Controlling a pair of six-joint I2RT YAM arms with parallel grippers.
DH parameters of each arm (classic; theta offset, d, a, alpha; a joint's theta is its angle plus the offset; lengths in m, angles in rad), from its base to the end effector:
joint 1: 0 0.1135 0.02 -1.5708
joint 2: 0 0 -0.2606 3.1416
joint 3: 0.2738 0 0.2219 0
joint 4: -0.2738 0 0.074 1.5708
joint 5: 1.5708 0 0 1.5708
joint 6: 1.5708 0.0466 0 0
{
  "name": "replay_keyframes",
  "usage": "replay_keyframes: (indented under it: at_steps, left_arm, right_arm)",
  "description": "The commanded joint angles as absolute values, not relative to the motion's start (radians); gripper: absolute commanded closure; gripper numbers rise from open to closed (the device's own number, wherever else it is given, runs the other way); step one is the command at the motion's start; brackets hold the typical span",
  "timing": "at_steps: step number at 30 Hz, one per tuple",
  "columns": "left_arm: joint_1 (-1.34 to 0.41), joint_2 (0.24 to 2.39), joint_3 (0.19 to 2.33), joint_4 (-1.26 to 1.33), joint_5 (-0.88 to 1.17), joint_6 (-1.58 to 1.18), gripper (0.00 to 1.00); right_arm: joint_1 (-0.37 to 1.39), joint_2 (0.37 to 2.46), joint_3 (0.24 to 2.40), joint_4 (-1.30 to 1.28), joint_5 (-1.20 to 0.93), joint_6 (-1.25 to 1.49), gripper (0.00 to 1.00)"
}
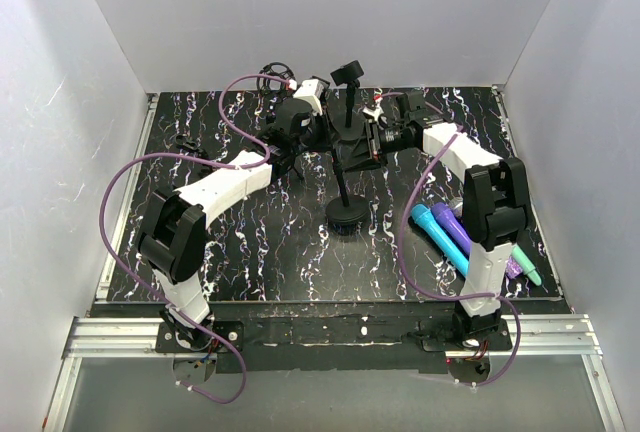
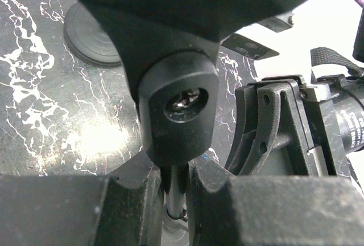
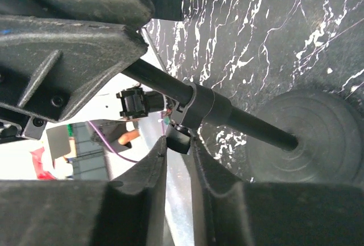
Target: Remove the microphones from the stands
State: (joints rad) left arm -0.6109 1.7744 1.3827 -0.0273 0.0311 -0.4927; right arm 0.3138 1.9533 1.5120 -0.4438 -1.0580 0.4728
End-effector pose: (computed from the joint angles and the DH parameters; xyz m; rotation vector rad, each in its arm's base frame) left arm 0.3294 -0.2325 0.2936 0.1429 2.0623 -0.7310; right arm 0.3655 0.1613 0.2433 -0.3116 2.4559 1.6400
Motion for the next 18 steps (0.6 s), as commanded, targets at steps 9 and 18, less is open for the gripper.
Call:
replay_keyframes:
  at_steps: [9, 18]
  left_arm:
    - [-0.623, 1.756, 1.396, -0.006, 0.031, -0.520, 1.00]
    - [-0.623, 1.746, 1.384, -0.008, 0.018, -0.537, 1.00]
  right_arm:
    - [0.507, 1.752, 1.634, -0.496, -0.490, -0.309, 0.99]
    - [0.630, 1.447, 0.884, 0.453, -0.374, -1.196, 0.99]
